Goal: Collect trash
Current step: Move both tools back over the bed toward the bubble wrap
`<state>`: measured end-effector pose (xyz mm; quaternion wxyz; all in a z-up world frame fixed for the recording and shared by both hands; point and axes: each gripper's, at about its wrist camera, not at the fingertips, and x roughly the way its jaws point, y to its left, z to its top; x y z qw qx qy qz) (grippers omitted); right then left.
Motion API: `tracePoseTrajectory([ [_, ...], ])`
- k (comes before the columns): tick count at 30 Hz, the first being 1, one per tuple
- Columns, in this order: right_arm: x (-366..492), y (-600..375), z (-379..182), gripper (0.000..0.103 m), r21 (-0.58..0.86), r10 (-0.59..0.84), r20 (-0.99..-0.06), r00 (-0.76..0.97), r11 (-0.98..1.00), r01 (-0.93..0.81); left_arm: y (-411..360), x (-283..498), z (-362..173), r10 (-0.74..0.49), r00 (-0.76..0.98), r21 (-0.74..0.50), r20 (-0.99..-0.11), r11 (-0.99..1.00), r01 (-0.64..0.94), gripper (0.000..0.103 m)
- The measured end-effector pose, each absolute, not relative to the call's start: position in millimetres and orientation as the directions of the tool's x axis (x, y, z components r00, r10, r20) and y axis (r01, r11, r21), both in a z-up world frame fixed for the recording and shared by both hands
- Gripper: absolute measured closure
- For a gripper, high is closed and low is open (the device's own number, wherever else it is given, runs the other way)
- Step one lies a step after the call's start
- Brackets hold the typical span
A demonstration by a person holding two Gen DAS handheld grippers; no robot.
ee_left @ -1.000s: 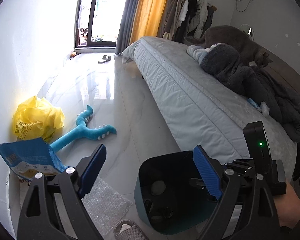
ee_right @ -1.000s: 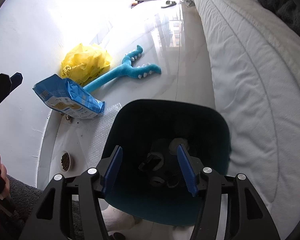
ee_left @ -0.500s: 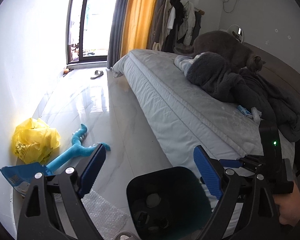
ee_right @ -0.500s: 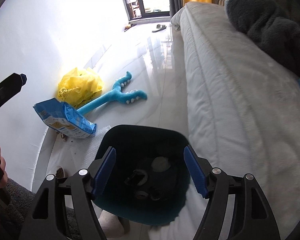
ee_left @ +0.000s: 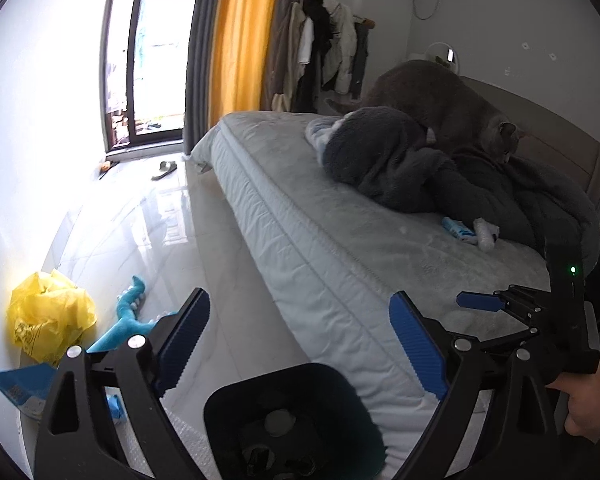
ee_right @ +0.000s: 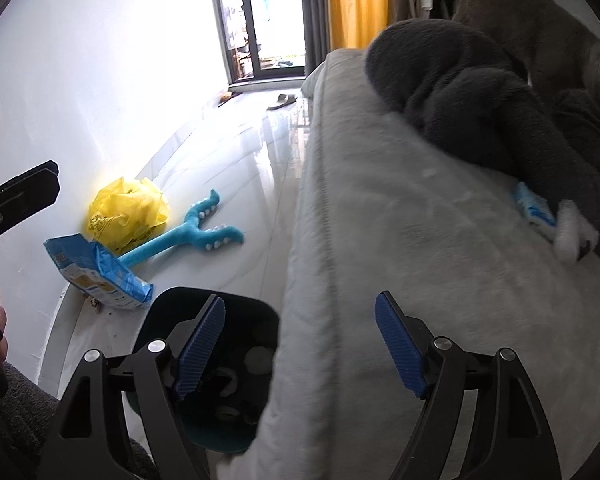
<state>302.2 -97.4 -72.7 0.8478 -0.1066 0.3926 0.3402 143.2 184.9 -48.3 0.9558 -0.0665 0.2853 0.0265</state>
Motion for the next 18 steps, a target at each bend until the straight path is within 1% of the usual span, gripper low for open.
tracePoseTrajectory([
  [5, 320.6, -127.5, -66.1, 0.024, 0.087, 0.481, -0.723, 0.496, 0.775, -0.626, 166.2, 164.3, -50.9, -0.036, 0.829, -0.148, -0.558, 0.987, -0.056, 0.009],
  [9, 336.2, -149.3, -63.6, 0.024, 0.092, 0.469, -0.714, 0.520, 0.799, -0.594, 152.3, 176.3, -52.8, -0.056, 0.827, -0.147, -0.559, 0.989, -0.032, 0.009],
  [15, 358.6, -160.2, -62.6, 0.024, 0.096, 0.450, -0.727, 0.518, 0.815, -0.572, 133.8, 199.1, -51.3, -0.090, 0.826, -0.175, -0.556, 0.984, -0.011, 0.009],
  [16, 360.7, -161.0, -58.7, 0.024, 0.107, 0.461, -0.718, 0.521, 0.813, -0.573, 131.1, 203.4, -49.8, -0.089, 0.829, -0.172, -0.553, 0.985, -0.009, 0.009],
  [17, 361.3, -162.5, -53.7, 0.022, 0.100, 0.472, -0.699, 0.537, 0.808, -0.580, 127.2, 208.8, -47.7, -0.085, 0.833, -0.156, -0.547, 0.988, -0.001, 0.009],
  [18, 362.0, -163.1, -52.9, 0.021, 0.070, 0.460, -0.695, 0.553, 0.809, -0.584, 123.7, 215.1, -45.7, -0.072, 0.835, -0.128, -0.546, 0.992, 0.001, 0.009],
])
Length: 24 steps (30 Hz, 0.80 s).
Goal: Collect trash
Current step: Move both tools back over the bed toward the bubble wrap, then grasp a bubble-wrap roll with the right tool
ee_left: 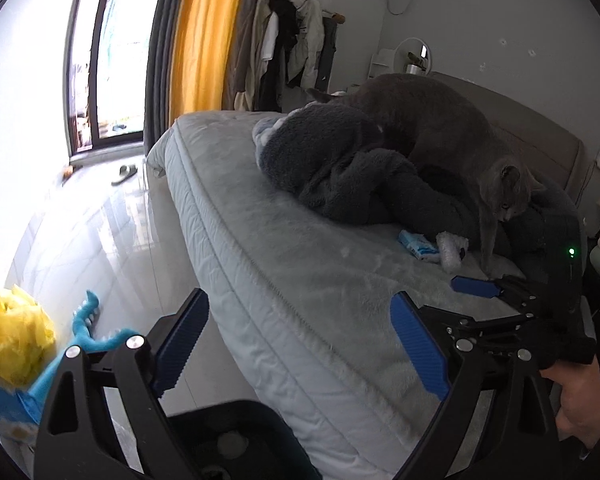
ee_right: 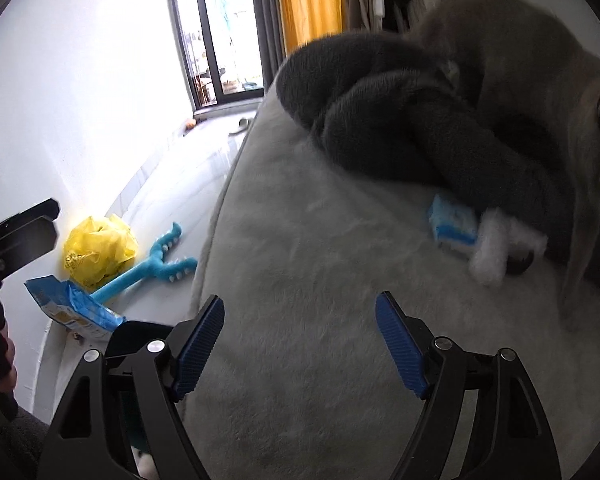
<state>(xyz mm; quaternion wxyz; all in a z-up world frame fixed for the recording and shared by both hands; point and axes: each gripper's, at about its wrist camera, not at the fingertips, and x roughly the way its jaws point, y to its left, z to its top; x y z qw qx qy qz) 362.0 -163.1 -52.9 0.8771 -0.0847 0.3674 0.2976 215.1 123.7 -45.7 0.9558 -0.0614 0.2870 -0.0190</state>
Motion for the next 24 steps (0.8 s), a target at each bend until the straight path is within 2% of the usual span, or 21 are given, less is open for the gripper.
tracePoseTrajectory([
  [2, 368.8, -164.0, -62.0, 0.021, 0.014, 0.440, -0.710, 0.550, 0.790, -0.613, 121.6, 226.3, -39.7, -0.038, 0.838, -0.102, -0.545, 0.995, -0.021, 0.011],
  [4, 382.9, -171.7, -67.6, 0.021, 0.043, 0.427, -0.748, 0.509, 0.796, -0.604, 118.7, 236.0, -31.3, -0.041, 0.848, -0.107, -0.529, 0.994, -0.019, 0.011],
  [8, 398.2, -190.8, -57.5, 0.021, 0.067, 0.451, -0.712, 0.538, 0.806, -0.588, 112.5, 277.2, -16.0, -0.055, 0.849, -0.131, -0.525, 0.991, -0.017, 0.010],
  [12, 423.9, -213.0, -39.5, 0.021, 0.161, 0.481, -0.686, 0.545, 0.832, -0.531, 103.2, 307.7, -14.7, -0.091, 0.872, -0.161, -0.481, 0.987, 0.014, 0.010],
  [14, 426.6, -223.4, -30.6, 0.015, 0.215, 0.512, -0.650, 0.562, 0.833, -0.510, 97.9, 310.7, -18.1, -0.089, 0.874, -0.153, -0.478, 0.988, 0.017, 0.010],
  [15, 423.8, -225.9, -31.6, 0.013, 0.211, 0.518, -0.631, 0.577, 0.831, -0.516, 96.5, 310.5, -22.4, -0.092, 0.868, -0.152, -0.488, 0.988, 0.019, 0.010],
  [17, 421.7, -221.8, -45.6, 0.013, 0.172, 0.480, -0.664, 0.573, 0.844, -0.508, 93.0, 311.3, -30.2, -0.098, 0.842, -0.142, -0.530, 0.990, 0.025, 0.010],
  [18, 419.6, -220.0, -49.9, 0.013, 0.188, 0.508, -0.662, 0.551, 0.824, -0.534, 92.3, 309.2, -31.8, -0.092, 0.843, -0.129, -0.530, 0.991, 0.027, 0.010],
  [21, 416.4, -212.8, -55.3, 0.013, 0.105, 0.466, -0.683, 0.562, 0.824, -0.557, 96.5, 309.6, -35.1, -0.088, 0.843, -0.141, -0.531, 0.990, 0.015, 0.010],
  [24, 421.0, -217.4, -62.3, 0.013, 0.135, 0.469, -0.698, 0.542, 0.829, -0.543, 97.8, 309.7, -35.3, -0.098, 0.840, -0.173, -0.533, 0.985, 0.006, 0.010],
])
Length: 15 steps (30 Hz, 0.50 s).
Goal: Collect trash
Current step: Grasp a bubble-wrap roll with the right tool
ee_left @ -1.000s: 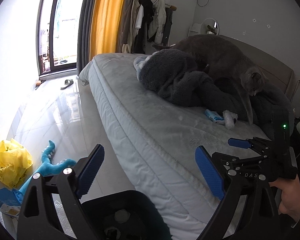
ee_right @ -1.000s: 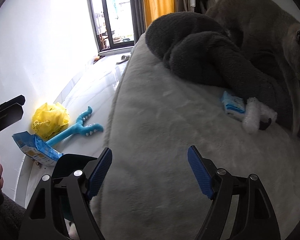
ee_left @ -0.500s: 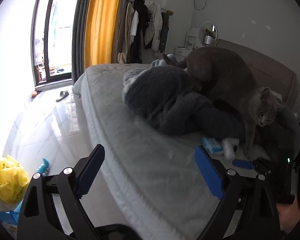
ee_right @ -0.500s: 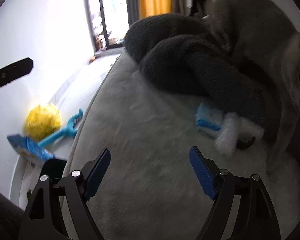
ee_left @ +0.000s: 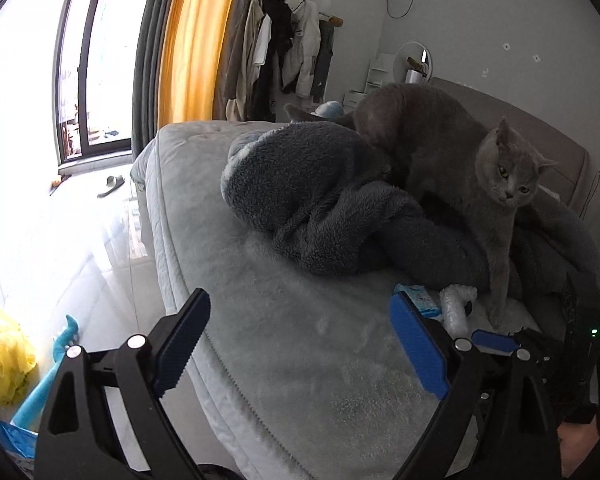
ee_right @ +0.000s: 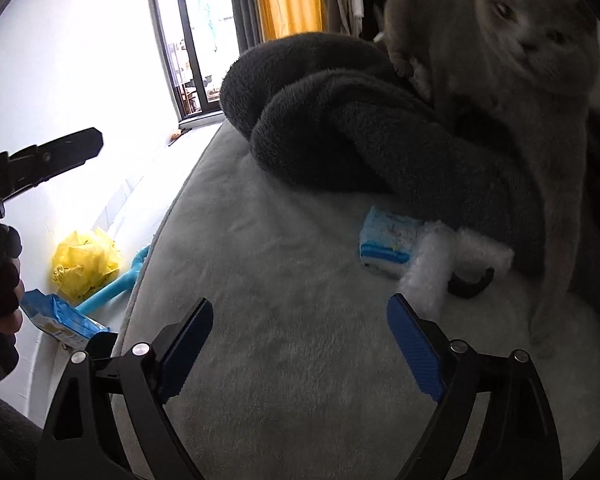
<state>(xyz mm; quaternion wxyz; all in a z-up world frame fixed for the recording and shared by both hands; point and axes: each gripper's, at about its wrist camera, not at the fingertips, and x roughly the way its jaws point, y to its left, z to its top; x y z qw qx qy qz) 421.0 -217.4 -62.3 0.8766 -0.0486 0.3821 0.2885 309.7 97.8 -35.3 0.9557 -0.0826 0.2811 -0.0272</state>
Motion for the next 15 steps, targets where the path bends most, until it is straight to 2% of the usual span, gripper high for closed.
tracePoseTrajectory([
  [6, 424.8, -235.4, -76.3, 0.013, 0.168, 0.449, -0.702, 0.553, 0.859, -0.484, 84.4, 315.8, -45.1, -0.074, 0.823, -0.123, -0.563, 0.992, 0.005, 0.010],
  [7, 431.4, -239.2, -76.9, 0.014, 0.187, 0.424, -0.725, 0.543, 0.880, -0.437, 82.9, 317.3, -47.2, -0.071, 0.816, -0.115, -0.574, 0.993, 0.006, 0.010],
  [9, 429.2, -249.6, -67.9, 0.014, 0.225, 0.452, -0.667, 0.592, 0.880, -0.419, 81.2, 321.9, -48.5, -0.078, 0.809, -0.121, -0.583, 0.993, 0.008, 0.010],
  [10, 432.1, -248.8, -68.5, 0.015, 0.195, 0.410, -0.691, 0.595, 0.899, -0.393, 80.8, 323.4, -49.9, -0.085, 0.805, -0.127, -0.588, 0.992, 0.012, 0.010],
  [12, 435.5, -249.3, -67.0, 0.016, 0.210, 0.427, -0.688, 0.586, 0.891, -0.403, 79.8, 326.0, -55.0, -0.092, 0.793, -0.123, -0.603, 0.992, 0.022, 0.010],
  [15, 442.5, -247.6, -71.3, 0.025, 0.157, 0.381, -0.712, 0.590, 0.905, -0.395, 80.9, 330.9, -59.3, -0.104, 0.785, -0.137, -0.611, 0.990, 0.024, 0.010],
])
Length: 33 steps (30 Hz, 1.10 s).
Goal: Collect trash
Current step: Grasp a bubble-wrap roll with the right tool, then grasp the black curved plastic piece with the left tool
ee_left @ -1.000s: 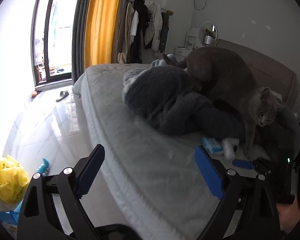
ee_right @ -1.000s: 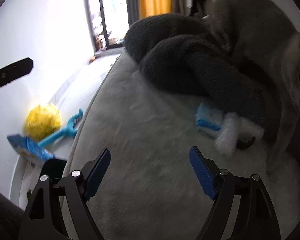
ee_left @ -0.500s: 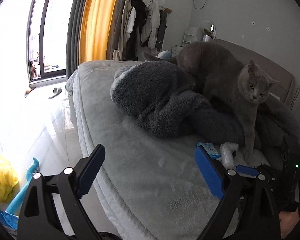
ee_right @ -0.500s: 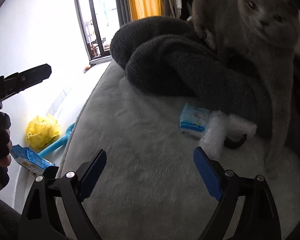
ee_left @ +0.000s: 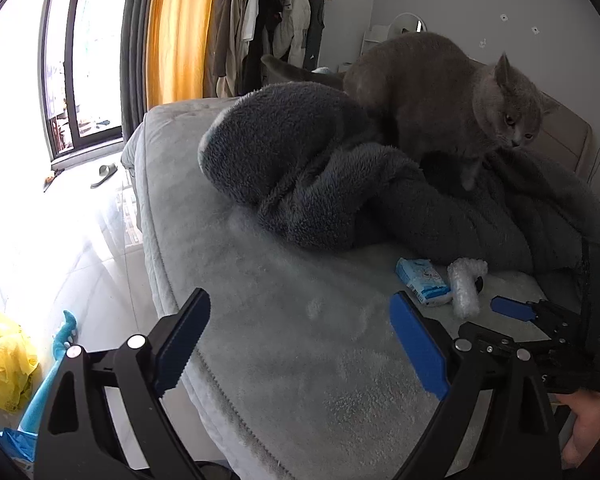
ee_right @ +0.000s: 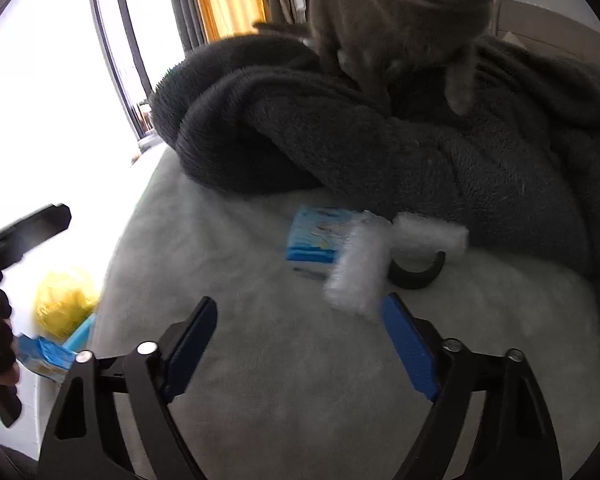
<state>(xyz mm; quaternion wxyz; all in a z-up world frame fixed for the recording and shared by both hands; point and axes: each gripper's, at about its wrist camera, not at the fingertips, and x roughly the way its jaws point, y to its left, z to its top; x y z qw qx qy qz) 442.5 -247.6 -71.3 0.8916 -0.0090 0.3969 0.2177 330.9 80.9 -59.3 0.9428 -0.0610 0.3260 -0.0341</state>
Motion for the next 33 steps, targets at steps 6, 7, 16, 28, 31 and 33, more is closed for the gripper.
tracePoseTrajectory([
  [6, 462.3, -253.6, -77.4, 0.040, 0.137, 0.335, -0.719, 0.609, 0.927, -0.349, 75.6, 347.1, -66.9, -0.131, 0.771, -0.141, -0.623, 0.989, 0.054, 0.010],
  [7, 467.8, -255.5, -80.1, 0.042, 0.152, 0.330, -0.724, 0.605, 0.933, -0.327, 74.3, 350.2, -68.1, -0.132, 0.768, -0.134, -0.626, 0.989, 0.061, 0.010],
  [16, 489.9, -246.5, -95.1, 0.067, 0.091, 0.260, -0.762, 0.593, 0.950, -0.300, 63.0, 373.6, -80.3, -0.174, 0.745, -0.153, -0.644, 0.983, 0.096, 0.010],
  [28, 487.0, -292.2, -73.8, 0.069, 0.158, 0.316, -0.712, 0.627, 0.942, -0.295, 10.7, 393.8, -88.5, -0.225, 0.727, -0.176, -0.649, 0.974, 0.144, 0.008],
  [31, 478.1, -308.1, -69.9, 0.069, 0.206, 0.363, -0.683, 0.634, 0.928, -0.310, -8.8, 395.6, -87.6, -0.237, 0.726, -0.167, -0.646, 0.972, 0.168, 0.008],
  [33, 475.0, -319.6, -63.5, 0.069, 0.245, 0.404, -0.664, 0.629, 0.912, -0.328, -19.9, 397.2, -89.7, -0.244, 0.719, -0.163, -0.650, 0.970, 0.182, 0.008],
])
